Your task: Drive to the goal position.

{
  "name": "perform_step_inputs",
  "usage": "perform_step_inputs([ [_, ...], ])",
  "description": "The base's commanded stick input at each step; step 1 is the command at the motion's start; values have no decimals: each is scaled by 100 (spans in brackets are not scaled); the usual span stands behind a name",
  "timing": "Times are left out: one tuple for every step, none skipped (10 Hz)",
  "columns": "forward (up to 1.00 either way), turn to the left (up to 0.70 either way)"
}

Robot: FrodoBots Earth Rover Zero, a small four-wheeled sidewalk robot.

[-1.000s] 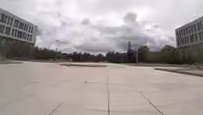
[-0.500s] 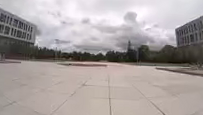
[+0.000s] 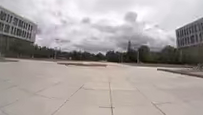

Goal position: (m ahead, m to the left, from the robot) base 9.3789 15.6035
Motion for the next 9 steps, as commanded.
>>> perform_step_inputs([
  [70, 0],
  [70, 0],
  [70, 0],
  [70, 0],
  [70, 0],
  [70, 0],
  [70, 0],
  [70, 0],
  [70, 0],
])
